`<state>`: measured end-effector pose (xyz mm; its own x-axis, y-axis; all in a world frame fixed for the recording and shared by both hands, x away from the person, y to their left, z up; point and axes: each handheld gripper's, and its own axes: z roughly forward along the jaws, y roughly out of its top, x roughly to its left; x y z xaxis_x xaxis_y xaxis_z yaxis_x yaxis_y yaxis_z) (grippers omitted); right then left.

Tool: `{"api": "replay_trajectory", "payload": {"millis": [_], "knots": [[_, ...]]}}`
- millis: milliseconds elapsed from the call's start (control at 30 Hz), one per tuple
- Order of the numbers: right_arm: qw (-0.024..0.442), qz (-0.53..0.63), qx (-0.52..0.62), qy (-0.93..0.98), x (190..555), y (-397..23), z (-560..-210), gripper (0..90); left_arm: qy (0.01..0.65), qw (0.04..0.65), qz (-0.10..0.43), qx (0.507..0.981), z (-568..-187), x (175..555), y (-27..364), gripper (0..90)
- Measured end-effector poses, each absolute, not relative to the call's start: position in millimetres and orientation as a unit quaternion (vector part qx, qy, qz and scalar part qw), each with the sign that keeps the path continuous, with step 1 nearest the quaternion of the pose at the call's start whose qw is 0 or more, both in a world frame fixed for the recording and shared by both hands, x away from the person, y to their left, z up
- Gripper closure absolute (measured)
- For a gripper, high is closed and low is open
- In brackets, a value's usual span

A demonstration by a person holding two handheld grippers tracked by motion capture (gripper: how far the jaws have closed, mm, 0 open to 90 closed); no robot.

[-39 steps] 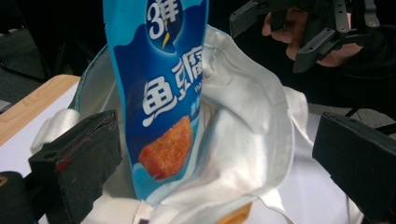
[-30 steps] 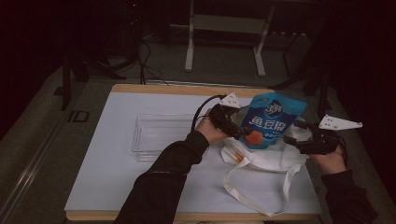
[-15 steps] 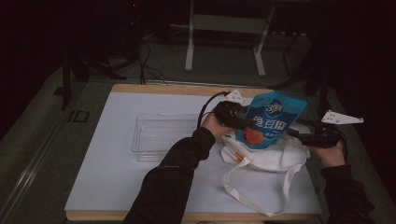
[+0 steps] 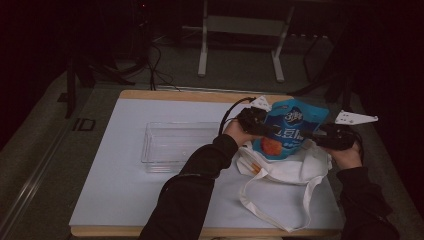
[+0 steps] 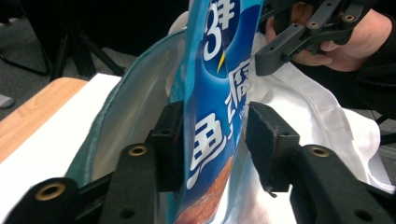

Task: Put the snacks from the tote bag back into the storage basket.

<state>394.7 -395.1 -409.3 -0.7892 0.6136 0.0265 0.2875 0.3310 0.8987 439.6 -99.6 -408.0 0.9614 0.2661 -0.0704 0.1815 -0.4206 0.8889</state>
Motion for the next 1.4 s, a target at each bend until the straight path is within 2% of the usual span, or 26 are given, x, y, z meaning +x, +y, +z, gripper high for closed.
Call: {"api": "replay_trajectory", "payload": {"millis": [200,367,533,667,1000,1400], "knots": [[0.153,0.497,0.277,0.808,400,-389,-412,66.1,0.134,0.513,0.040,0.847,-410,443,-106,63.0],[0.149,0.493,0.273,0.813,401,-386,-413,75.0,0.136,0.513,0.041,0.846,-412,445,-112,72.6],[0.150,0.491,0.274,0.813,403,-385,-415,79.4,0.138,0.512,0.047,0.847,-412,446,-112,84.1],[0.147,0.489,0.273,0.815,404,-383,-414,83.2,0.125,0.504,0.067,0.852,-410,444,-112,87.8],[0.150,0.485,0.268,0.819,402,-380,-405,87.4,0.115,0.496,0.078,0.857,-398,440,-111,89.9],[0.150,0.510,0.239,0.813,388,-384,-370,88.4,0.081,0.513,0.070,0.852,-362,428,-104,90.0]]}}
